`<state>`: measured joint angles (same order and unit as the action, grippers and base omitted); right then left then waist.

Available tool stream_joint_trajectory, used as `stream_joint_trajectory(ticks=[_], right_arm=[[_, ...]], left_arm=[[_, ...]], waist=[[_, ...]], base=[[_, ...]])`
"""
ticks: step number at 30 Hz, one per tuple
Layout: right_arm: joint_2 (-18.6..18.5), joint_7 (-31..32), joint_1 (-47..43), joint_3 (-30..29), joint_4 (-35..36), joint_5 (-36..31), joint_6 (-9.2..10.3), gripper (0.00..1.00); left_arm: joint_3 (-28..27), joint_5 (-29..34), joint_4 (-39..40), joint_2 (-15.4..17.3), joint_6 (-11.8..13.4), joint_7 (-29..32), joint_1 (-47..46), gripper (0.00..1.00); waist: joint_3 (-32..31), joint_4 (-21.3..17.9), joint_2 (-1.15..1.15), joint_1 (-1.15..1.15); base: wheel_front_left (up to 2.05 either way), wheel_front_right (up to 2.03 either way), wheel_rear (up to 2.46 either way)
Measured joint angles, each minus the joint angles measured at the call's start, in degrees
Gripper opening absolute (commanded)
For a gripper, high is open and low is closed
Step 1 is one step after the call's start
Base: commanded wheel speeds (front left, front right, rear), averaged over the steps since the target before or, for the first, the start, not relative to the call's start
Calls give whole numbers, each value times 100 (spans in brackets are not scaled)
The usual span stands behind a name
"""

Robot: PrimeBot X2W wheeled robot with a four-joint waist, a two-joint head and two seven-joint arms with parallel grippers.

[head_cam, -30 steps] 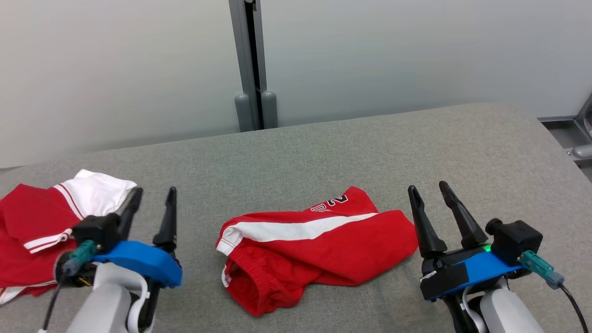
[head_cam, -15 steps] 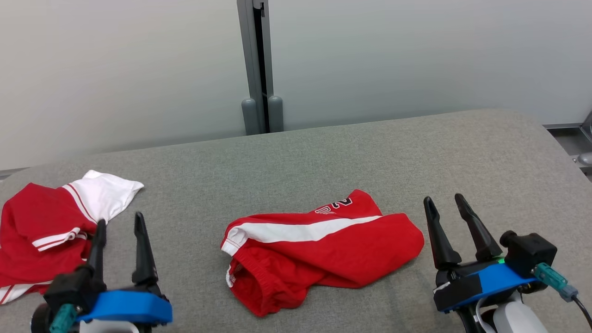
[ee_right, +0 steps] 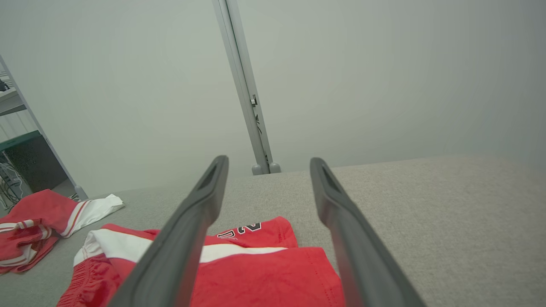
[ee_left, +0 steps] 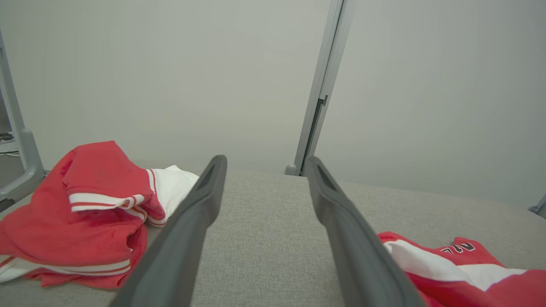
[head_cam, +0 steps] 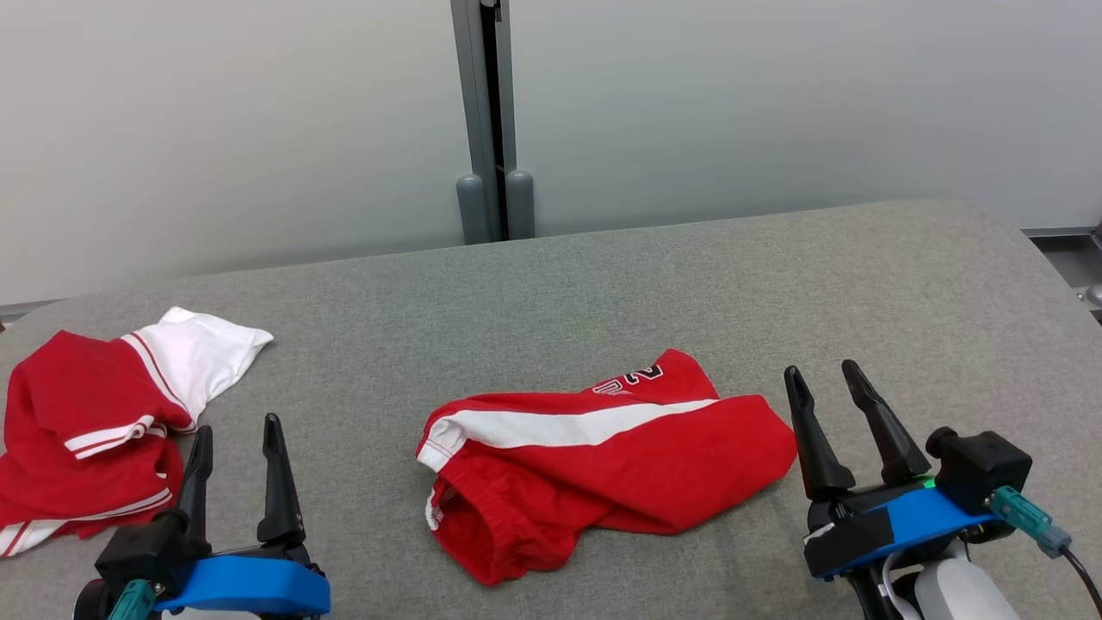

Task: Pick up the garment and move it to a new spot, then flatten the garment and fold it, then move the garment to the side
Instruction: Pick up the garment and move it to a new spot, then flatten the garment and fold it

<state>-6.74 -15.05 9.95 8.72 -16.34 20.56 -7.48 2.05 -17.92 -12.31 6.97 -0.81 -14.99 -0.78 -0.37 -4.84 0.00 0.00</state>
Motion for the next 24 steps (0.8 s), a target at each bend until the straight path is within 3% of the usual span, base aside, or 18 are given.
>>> stream_joint_trajectory(ticks=[11,14,24], right_arm=[[-19,-1,12,-79,-87,1,0,100],[-31,46,73,-60,-474,205,-1,100],[-301,1952,1385,20,-2098,1180,-1,100]], left_arm=[[-132,190,-204,-147,-210,-1,-68,100],[-131,204,-254,-190,-235,-1,-101,100],[-49,187,-419,-298,-378,0,-270,100]], waist=[[5,33,0,0],[23,59,0,0],[190,349,0,0]], base=[[0,0,0],[0,0,0],[0,0,0]])
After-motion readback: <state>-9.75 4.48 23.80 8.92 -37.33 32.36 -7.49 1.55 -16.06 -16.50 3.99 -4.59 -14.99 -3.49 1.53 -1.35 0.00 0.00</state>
